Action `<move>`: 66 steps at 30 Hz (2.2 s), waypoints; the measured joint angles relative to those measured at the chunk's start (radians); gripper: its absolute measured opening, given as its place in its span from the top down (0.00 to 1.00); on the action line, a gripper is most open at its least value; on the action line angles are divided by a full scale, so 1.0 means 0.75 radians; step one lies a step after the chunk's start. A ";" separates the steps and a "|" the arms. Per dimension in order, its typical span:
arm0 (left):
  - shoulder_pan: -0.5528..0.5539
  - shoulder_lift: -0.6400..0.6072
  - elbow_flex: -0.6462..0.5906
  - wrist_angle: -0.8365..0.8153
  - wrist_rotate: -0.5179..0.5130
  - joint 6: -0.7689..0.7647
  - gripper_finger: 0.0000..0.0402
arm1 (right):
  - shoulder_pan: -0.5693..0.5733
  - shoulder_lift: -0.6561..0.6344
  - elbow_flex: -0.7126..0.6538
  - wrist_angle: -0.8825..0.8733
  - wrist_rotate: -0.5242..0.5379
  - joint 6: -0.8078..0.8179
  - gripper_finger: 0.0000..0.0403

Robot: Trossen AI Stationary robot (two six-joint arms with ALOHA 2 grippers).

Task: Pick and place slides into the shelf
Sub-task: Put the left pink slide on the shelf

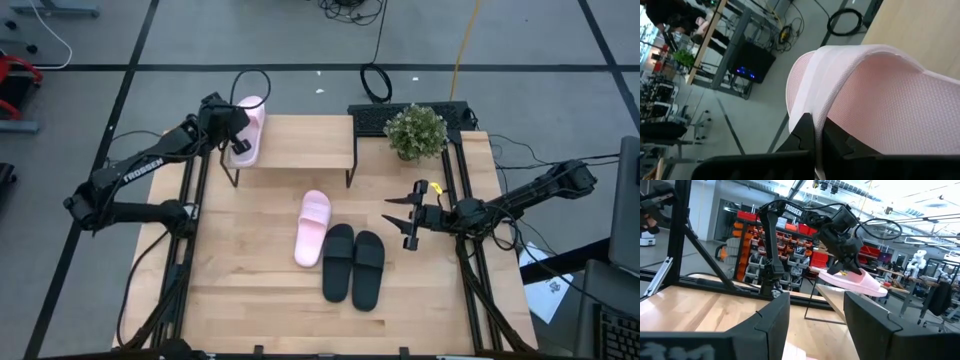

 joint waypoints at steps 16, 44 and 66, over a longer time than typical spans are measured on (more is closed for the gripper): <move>-0.002 0.001 -0.063 0.060 -0.041 0.048 1.00 | 0.000 0.000 0.000 0.000 0.000 -0.002 0.56; 0.011 0.001 -0.063 0.022 -0.020 0.032 1.00 | 0.000 0.000 0.000 -0.009 -0.001 -0.001 0.56; 0.011 0.000 -0.063 -0.040 -0.036 0.042 0.90 | 0.000 0.000 0.000 -0.009 -0.001 0.000 0.56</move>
